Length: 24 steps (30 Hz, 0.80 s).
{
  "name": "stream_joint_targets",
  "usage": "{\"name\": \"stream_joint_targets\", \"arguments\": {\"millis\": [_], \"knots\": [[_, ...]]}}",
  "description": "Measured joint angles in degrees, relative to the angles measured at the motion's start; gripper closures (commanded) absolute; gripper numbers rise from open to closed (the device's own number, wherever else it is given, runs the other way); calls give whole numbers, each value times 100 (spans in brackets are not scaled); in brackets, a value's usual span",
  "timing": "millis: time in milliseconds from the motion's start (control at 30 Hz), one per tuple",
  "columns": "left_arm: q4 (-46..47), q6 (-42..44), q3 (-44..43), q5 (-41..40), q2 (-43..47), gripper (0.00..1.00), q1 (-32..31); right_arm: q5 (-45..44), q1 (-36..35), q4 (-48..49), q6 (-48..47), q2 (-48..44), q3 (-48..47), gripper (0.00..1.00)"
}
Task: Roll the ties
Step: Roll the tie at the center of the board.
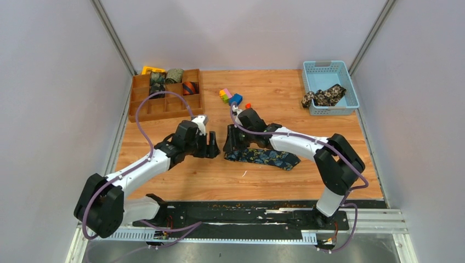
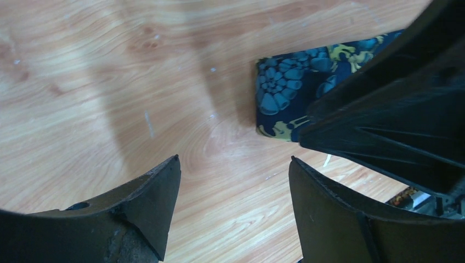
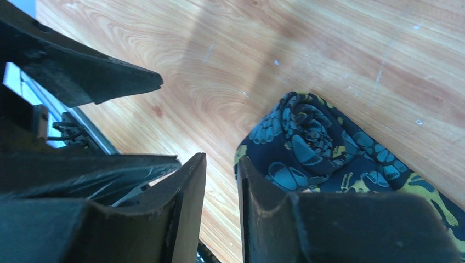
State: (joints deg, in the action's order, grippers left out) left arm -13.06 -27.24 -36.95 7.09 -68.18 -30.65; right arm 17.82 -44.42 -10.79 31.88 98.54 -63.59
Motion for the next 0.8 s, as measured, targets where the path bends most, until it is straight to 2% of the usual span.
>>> {"name": "stream_joint_targets", "arguments": {"millis": [200, 800], "knots": [[529, 83, 17, 470, -289, 15, 11, -308, 0, -273, -4, 61, 0, 73], [1386, 35, -15, 1405, -1539, 15, 37, -706, 74, -496, -66, -114, 289, 74]]}}
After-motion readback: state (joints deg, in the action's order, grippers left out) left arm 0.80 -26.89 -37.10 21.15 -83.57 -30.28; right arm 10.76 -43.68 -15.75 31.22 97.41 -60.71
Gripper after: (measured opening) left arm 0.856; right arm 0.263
